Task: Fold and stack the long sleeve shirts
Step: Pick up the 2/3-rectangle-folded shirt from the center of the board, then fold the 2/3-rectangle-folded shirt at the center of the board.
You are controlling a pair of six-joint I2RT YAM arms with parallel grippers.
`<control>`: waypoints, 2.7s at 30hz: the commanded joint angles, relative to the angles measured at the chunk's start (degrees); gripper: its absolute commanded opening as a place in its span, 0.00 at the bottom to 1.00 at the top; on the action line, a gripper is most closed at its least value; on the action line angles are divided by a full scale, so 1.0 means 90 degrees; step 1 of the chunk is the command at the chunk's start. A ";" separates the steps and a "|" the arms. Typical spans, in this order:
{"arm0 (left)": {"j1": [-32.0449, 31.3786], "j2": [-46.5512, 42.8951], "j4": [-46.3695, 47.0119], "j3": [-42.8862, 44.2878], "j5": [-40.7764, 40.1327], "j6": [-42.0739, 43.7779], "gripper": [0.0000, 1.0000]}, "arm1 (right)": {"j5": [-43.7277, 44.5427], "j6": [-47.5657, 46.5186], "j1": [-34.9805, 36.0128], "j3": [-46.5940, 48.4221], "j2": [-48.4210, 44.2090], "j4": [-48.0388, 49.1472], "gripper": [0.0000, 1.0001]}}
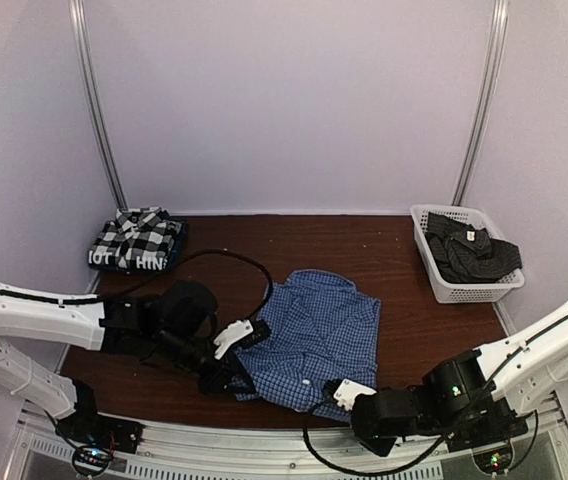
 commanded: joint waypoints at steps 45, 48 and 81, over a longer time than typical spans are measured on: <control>0.1895 0.1502 0.0337 0.1522 0.2474 0.0491 0.00 | -0.2789 -0.0929 -0.3281 -0.0593 -0.2356 0.1504 0.80; 0.1900 0.1518 0.0323 0.1544 0.2479 0.0500 0.00 | -0.3025 -0.0902 -0.3276 -0.0772 -0.2202 0.1679 0.82; 0.0925 -0.1643 -0.0286 -0.0365 0.1956 -0.0573 0.00 | -0.3029 0.0266 -0.0683 -0.0576 -0.1758 0.2776 0.00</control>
